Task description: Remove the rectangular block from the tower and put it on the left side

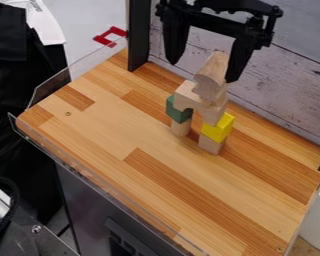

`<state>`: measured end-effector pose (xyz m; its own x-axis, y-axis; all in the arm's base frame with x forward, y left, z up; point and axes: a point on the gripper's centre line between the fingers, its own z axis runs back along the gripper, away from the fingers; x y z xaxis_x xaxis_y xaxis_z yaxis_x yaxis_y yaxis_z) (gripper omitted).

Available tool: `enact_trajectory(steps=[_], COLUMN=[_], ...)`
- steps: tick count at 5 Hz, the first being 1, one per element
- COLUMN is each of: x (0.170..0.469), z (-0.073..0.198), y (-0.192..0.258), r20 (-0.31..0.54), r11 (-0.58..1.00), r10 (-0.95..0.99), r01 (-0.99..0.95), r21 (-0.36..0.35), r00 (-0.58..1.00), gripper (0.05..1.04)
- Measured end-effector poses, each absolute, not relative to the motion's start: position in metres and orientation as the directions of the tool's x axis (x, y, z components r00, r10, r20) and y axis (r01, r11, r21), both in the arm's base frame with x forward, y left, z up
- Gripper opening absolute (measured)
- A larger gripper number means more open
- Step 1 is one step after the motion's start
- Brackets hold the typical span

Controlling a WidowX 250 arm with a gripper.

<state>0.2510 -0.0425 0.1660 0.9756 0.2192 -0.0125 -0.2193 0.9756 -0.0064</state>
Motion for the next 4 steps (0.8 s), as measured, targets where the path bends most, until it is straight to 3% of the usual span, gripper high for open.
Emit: enact_trajectory(steps=[1,2,3,4], x=[0.249,0.274,0.292,0.297], z=[0.158,0.164,0.172,0.171], y=[-0.043,-0.050,-0.048,-0.046], r20=[-0.042,-0.005,0.004,-0.009], r11=[0.976,0.986,0.987,0.987], r10=[0.218,0.165,0.158,0.157], r01=[-0.218,-0.165,-0.157,-0.157], r21=[0.002,-0.035,-0.027,-0.034], r00=[0.975,0.986,0.988,0.988], gripper=[0.999,0.999,0.999,0.999])
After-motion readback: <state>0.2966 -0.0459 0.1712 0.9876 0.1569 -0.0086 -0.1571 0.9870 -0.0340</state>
